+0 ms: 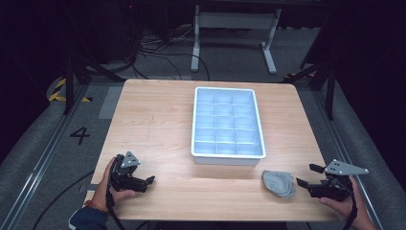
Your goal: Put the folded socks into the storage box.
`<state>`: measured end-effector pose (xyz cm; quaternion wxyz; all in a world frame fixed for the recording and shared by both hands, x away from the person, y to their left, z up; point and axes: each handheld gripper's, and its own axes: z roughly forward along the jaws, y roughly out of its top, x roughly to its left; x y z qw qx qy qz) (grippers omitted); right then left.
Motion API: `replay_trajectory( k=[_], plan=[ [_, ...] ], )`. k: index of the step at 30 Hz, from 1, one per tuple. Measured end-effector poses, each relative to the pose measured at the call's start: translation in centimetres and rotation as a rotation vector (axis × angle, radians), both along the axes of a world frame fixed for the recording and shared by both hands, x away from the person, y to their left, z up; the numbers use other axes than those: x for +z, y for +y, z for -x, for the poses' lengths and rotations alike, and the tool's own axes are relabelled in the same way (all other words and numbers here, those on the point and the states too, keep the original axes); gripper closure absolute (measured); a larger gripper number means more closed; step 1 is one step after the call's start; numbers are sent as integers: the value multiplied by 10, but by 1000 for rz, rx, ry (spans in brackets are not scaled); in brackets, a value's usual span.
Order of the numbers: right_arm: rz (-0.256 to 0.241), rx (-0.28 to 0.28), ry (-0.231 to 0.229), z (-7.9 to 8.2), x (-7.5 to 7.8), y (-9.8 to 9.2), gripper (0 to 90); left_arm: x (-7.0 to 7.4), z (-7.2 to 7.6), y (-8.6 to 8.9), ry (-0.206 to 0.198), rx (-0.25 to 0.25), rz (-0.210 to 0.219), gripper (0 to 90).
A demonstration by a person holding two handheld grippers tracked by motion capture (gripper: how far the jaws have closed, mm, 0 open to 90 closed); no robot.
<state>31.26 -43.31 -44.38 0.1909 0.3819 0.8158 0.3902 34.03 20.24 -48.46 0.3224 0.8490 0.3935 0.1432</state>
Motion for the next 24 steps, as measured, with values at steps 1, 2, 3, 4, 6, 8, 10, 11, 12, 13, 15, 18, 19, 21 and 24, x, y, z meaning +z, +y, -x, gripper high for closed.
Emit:
replay_trajectory(
  k=[1, 2, 3, 4, 6, 8, 10, 11, 12, 13, 15, 18, 19, 21, 24],
  plan=[
    [6, 12, 2, 0, 2, 3, 207, 0, 0, 0, -1, 0, 0, 3],
    [14, 17, -5, 0, 3, 6, 207, 0, 0, 0, 2, 1, 1, 3],
    [18, 23, -7, 0, 4, 7, 207, 0, 0, 0, 1, 0, 2, 3],
    [17, 34, -10, -1, 6, 10, 206, 0, 0, 0, 2, 1, 1, 3],
    [27, 51, -13, -1, 7, 17, 205, 0, 0, 0, -1, 0, 1, 3],
    [31, 65, -12, -2, 8, 22, 205, 0, 0, 0, -1, 0, 0, 4],
    [41, 87, -8, -4, 9, 29, 205, 0, 0, 0, 2, 0, 1, 4],
    [44, 94, -6, -5, 9, 33, 206, 0, 0, 0, -1, 0, 0, 4],
    [47, 101, -7, -6, 8, 37, 207, 0, 0, 0, 2, 1, 2, 4],
    [51, 110, -1, -8, 7, 40, 208, 0, 0, 0, 2, 1, 2, 4],
    [60, 114, 3, -9, 6, 43, 207, 0, 0, 0, 1, 0, 1, 4],
    [83, 140, 43, -17, -2, 52, 204, 0, 1, 0, 2, 4, 5, 7],
    [88, 146, 54, -19, -5, 54, 201, 0, 1, 0, 2, 3, 5, 7],
    [98, 153, 75, -22, -9, 57, 198, 0, 1, 0, 2, 4, 5, 7],
    [118, 163, 101, -27, -15, 60, 197, 0, 1, 0, 2, 4, 5, 7]
  ],
)
